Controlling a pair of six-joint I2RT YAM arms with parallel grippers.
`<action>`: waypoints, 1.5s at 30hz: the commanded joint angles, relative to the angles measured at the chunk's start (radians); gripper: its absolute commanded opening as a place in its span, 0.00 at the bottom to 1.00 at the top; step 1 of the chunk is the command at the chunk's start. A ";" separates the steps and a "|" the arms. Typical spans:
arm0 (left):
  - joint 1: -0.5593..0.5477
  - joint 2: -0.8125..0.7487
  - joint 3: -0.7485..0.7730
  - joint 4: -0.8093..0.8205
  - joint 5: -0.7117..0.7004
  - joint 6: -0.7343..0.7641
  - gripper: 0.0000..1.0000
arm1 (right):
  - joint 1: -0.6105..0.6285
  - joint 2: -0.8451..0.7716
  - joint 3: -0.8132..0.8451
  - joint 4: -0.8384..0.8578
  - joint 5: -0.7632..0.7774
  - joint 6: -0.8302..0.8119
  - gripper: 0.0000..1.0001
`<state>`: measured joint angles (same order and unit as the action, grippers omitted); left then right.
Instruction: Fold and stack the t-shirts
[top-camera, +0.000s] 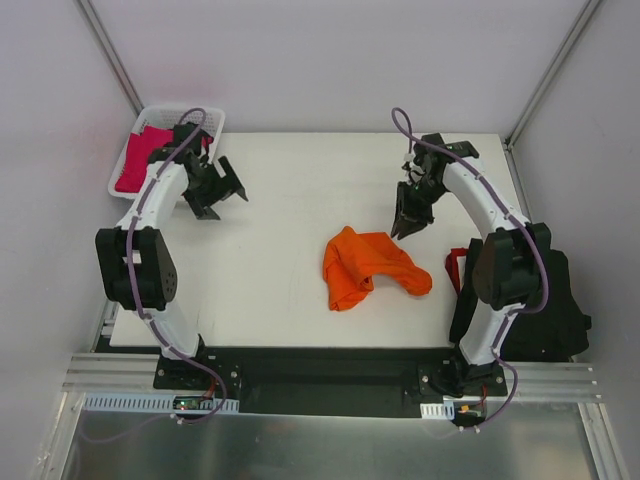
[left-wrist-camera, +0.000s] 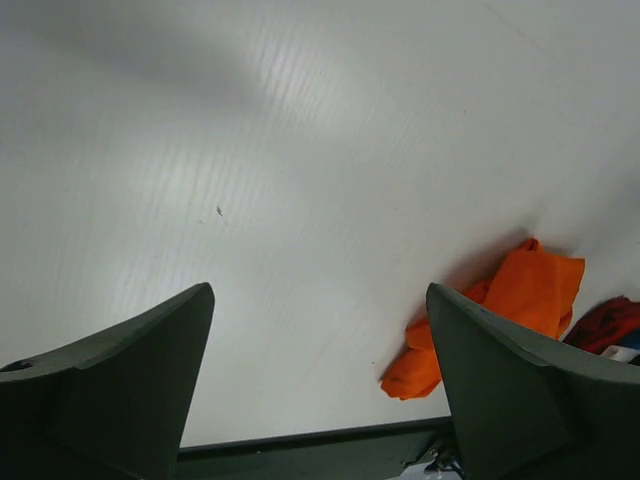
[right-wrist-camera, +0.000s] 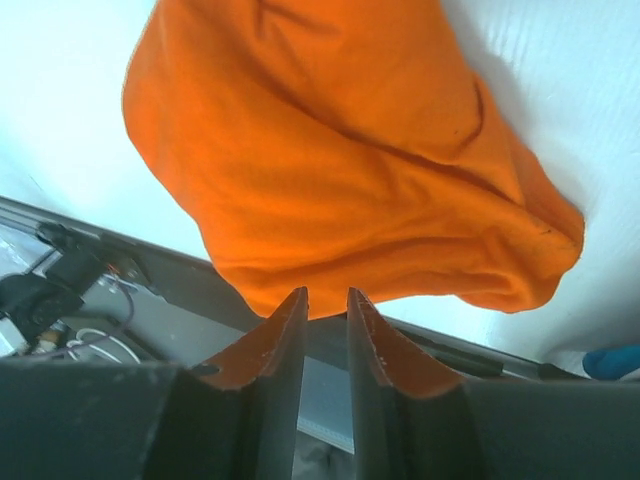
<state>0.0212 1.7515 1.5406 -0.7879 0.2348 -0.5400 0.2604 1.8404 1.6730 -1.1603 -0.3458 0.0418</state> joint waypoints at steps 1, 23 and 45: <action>-0.075 -0.055 -0.085 0.058 0.054 -0.052 0.88 | 0.033 0.008 -0.028 -0.073 0.019 -0.083 0.26; -0.322 -0.250 -0.375 0.058 0.187 -0.078 0.84 | 0.309 -0.144 -0.187 0.074 0.041 0.116 0.29; -0.339 -0.455 -0.554 0.067 0.245 -0.049 0.85 | 0.381 -0.208 -0.234 0.114 0.134 0.254 0.42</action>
<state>-0.3145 1.2762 0.9768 -0.7170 0.4377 -0.6304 0.6357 1.7370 1.4799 -1.0351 -0.3202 0.2424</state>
